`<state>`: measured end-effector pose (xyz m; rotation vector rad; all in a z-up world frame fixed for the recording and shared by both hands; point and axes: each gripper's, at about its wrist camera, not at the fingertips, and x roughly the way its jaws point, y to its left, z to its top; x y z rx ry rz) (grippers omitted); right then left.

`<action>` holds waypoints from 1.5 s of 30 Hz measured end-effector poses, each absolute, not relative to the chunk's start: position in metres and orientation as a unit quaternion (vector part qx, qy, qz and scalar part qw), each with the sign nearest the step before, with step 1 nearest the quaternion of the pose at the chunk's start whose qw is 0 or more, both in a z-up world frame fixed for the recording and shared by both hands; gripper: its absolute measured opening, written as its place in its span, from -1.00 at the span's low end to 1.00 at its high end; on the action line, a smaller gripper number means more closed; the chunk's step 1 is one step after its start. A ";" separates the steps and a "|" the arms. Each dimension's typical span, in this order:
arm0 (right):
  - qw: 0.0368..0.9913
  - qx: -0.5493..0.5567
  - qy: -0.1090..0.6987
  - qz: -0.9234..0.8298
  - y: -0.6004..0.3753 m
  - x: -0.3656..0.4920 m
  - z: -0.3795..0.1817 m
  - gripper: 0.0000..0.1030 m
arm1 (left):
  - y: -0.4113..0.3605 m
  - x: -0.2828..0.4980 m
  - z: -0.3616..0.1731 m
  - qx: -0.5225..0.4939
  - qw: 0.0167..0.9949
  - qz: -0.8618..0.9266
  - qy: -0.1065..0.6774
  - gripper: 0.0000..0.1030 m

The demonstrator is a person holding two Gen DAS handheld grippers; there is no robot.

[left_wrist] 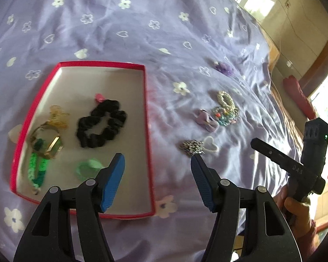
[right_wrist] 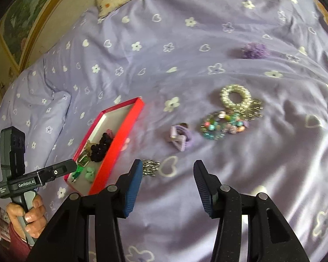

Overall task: Organize jewelry
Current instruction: 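Move both open tools back toward the remaining jewelry, then grasp the purple bow hair tie with the left tool while the right grasps the beaded bracelet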

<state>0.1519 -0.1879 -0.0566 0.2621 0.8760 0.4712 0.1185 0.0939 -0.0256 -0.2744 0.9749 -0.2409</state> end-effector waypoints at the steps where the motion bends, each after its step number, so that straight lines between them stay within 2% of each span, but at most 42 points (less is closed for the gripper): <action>1: 0.871 0.127 0.419 0.222 -0.192 0.152 -0.057 -0.02 | 0.089 0.119 -0.026 -0.129 0.867 -0.118 0.467 0.20; 16: 0.871 0.144 0.429 0.192 -0.218 0.178 -0.078 -0.02 | 0.031 0.142 -0.041 -0.091 0.851 -0.156 0.492 0.20; 30: 0.863 0.152 0.451 0.170 -0.217 0.237 -0.105 -0.04 | -0.008 0.211 -0.064 -0.097 0.842 -0.166 0.504 0.20; 33: 0.864 0.147 0.451 0.165 -0.217 0.247 -0.110 -0.13 | -0.015 0.226 -0.074 -0.090 0.840 -0.163 0.510 0.20; 35: 0.867 0.139 0.452 0.154 -0.218 0.250 -0.112 -0.43 | -0.020 0.235 -0.083 -0.083 0.837 -0.159 0.517 0.18; 37: 0.867 0.146 0.450 0.156 -0.221 0.251 -0.113 -0.62 | -0.023 0.240 -0.088 -0.081 0.835 -0.162 0.519 -0.01; 38: 0.867 0.148 0.449 0.157 -0.223 0.251 -0.113 -0.63 | -0.025 0.242 -0.088 -0.077 0.837 -0.164 0.517 -0.10; 39: 0.869 0.147 0.447 0.155 -0.223 0.250 -0.112 -0.71 | -0.027 0.241 -0.087 -0.073 0.837 -0.170 0.514 -0.36; 40: 0.871 0.145 0.444 0.152 -0.224 0.249 -0.111 -0.76 | -0.028 0.241 -0.087 -0.073 0.836 -0.176 0.514 -0.52; 45: 0.874 0.153 0.434 0.159 -0.225 0.238 -0.105 -0.76 | -0.028 0.229 -0.080 -0.055 0.842 -0.184 0.504 -0.75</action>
